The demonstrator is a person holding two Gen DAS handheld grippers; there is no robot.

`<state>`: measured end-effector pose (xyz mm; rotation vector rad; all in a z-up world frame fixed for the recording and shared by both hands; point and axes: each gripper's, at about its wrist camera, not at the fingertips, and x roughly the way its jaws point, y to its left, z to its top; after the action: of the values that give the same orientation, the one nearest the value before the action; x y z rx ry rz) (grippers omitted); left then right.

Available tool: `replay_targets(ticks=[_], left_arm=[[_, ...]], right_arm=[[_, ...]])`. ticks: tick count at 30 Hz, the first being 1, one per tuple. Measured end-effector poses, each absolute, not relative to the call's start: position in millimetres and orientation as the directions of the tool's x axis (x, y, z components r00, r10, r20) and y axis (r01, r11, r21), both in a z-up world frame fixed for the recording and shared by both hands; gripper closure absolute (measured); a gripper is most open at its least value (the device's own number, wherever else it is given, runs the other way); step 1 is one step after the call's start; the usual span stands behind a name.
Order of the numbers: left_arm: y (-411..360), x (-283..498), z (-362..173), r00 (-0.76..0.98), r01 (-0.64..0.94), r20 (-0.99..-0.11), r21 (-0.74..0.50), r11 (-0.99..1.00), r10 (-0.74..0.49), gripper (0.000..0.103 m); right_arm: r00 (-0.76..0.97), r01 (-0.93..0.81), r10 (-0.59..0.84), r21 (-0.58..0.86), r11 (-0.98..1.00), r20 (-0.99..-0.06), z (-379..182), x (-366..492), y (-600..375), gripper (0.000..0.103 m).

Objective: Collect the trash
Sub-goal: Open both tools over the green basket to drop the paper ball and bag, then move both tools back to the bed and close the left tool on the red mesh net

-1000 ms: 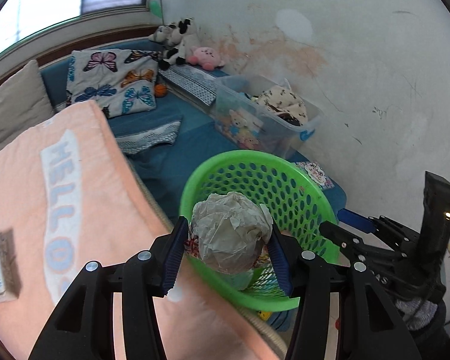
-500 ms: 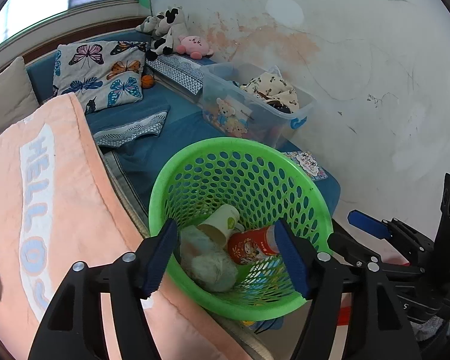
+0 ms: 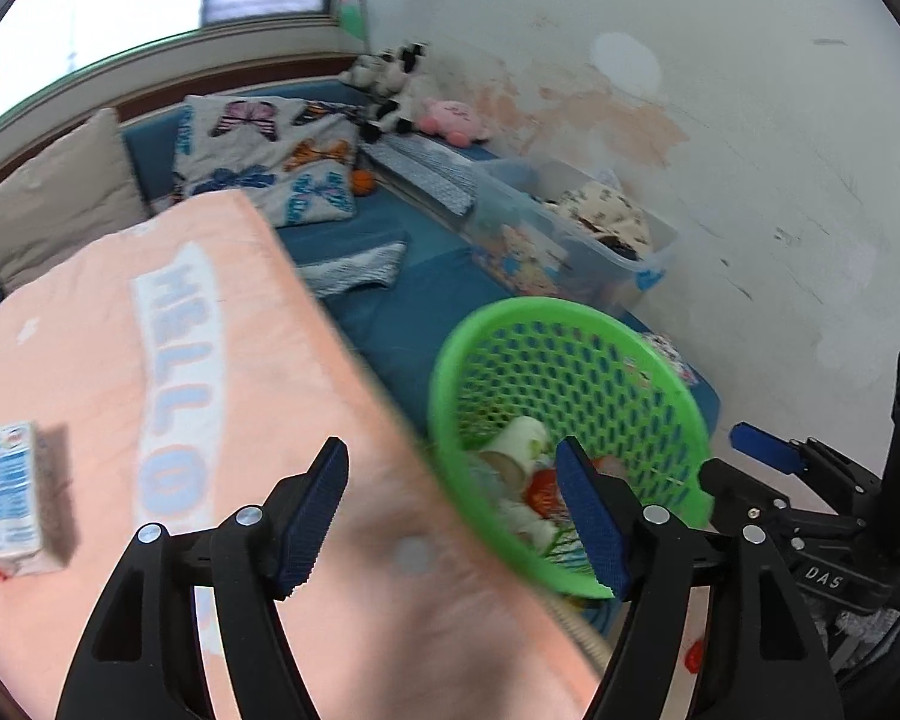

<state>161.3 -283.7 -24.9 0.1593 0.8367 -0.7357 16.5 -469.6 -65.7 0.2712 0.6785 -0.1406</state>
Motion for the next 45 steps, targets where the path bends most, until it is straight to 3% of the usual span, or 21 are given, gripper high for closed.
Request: replay_targets(ticks=[17,30,45], left_arm=[[-121,195,-10,0.611,0.408,-0.707,-0.106,0.907,-0.357,0.034],[-6,241,-28,0.642,0.177,-0.731,-0.152,0.972,-0.231,0.034],[31,277,-75,0.563,0.145,-0.781,-0.230,0.962,-0.271,0.034]], right_arm=[[0.779,0.001,0.116,0.186,0.983,-0.616,-40,76,-375,0.034],[0.755,-0.131,0.211,0.173,0.976,-0.621,-27,120,-305,0.031],[0.701,-0.235,0.283,0.162,0.958,-0.654,-28,177,-239,0.031]])
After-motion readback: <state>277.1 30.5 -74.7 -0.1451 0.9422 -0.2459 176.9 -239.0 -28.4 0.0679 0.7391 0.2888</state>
